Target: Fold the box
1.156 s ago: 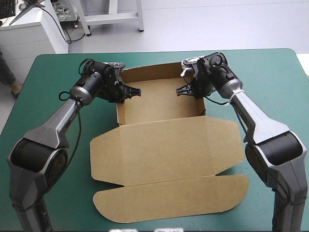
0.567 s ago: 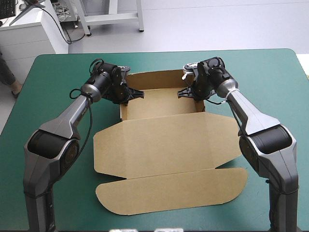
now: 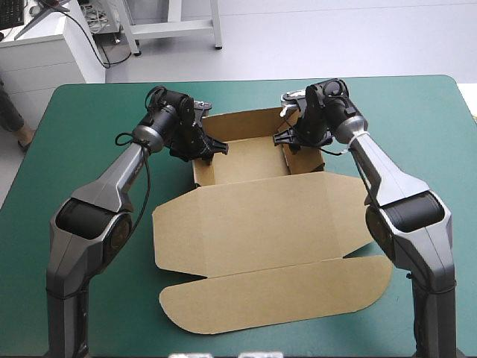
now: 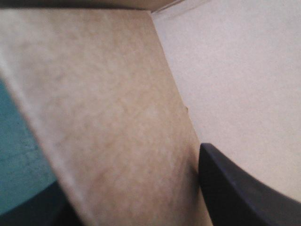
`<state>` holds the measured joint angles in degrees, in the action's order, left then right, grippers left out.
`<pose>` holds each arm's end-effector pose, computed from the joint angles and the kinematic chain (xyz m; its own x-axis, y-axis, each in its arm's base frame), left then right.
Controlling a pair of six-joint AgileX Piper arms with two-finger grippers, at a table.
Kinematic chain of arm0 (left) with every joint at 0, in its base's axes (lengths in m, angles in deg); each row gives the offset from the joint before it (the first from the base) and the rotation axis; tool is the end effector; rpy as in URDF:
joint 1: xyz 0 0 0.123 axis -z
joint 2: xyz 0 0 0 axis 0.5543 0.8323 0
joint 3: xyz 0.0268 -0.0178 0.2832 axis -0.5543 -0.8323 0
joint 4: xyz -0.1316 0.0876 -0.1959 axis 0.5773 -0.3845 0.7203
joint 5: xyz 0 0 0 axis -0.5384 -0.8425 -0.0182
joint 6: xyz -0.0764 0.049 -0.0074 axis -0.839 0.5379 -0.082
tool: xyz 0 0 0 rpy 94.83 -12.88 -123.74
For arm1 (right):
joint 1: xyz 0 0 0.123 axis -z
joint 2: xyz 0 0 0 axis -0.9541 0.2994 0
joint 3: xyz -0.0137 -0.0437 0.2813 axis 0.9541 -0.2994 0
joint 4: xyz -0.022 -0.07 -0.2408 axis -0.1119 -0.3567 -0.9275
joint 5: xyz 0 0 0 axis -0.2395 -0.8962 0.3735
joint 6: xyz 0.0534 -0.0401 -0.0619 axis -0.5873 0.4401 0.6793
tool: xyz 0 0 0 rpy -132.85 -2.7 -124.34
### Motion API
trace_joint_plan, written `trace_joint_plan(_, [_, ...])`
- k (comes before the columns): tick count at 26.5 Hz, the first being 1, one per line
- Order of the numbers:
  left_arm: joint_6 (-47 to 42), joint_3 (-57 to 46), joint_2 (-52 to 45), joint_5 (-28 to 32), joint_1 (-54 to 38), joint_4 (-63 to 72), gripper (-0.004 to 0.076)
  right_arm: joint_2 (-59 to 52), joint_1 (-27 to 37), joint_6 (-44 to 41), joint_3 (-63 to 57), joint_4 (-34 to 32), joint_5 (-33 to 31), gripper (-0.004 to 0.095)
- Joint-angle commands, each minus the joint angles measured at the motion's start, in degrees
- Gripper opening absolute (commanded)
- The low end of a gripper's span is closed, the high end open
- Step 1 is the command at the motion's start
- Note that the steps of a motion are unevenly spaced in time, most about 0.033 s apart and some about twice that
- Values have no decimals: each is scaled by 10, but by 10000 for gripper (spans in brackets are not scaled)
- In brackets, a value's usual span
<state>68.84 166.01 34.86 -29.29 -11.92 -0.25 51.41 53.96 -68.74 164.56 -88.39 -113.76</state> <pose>0.4319 -0.1742 0.2596 -0.9323 0.2294 -0.2798 0.2547 0.9653 -0.0574 0.4500 0.1505 0.2766 -0.9089 -0.2065 -0.3623 -0.2306 0.9727 0.0241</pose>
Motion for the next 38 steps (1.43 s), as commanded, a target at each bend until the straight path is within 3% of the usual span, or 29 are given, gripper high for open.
trace_joint_plan(1, [-7,44,-35,-35,5,4,433,-36,5,6,42,-8,-18,529])
trace_joint_plan(14, [-1,73,-98,-35,5,-25,433,-80,5,8,79,-16,-18,528])
trace_joint_plan(26, [33,73,-303,-35,6,-61,395,-134,5,8,79,-14,-18,527])
trace_joint_plan(30, [64,71,-378,-35,6,-58,305,-141,5,8,79,-14,-18,527])
trace_joint_plan(36, [131,44,-498,-35,6,-44,-9,-140,5,8,79,-17,-18,527])
trace_joint_plan(38, [137,10,-542,-35,6,-35,-8,-139,5,8,79,-18,-18,527])
